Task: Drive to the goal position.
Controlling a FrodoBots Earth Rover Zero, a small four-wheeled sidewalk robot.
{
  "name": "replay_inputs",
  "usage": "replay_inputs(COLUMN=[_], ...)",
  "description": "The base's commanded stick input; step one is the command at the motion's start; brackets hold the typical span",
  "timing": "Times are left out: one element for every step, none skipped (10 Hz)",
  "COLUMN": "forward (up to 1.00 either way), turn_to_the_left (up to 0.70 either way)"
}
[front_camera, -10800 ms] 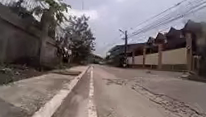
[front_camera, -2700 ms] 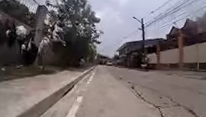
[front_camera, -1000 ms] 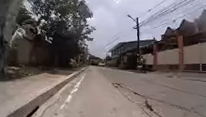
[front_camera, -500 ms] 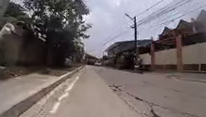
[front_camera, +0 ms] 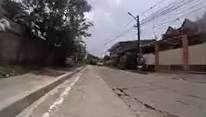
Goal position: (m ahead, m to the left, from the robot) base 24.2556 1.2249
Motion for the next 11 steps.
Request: replay_inputs(forward=[0.70,0.70,0.70,0.70,0.70,0.70,0.70,0.70,0.70,0.70,0.70], turn_to_the_left=[0.35,0.35,0.28,0.01,0.00,0.00,0.00,0.00,0.00,0.00,0.00])
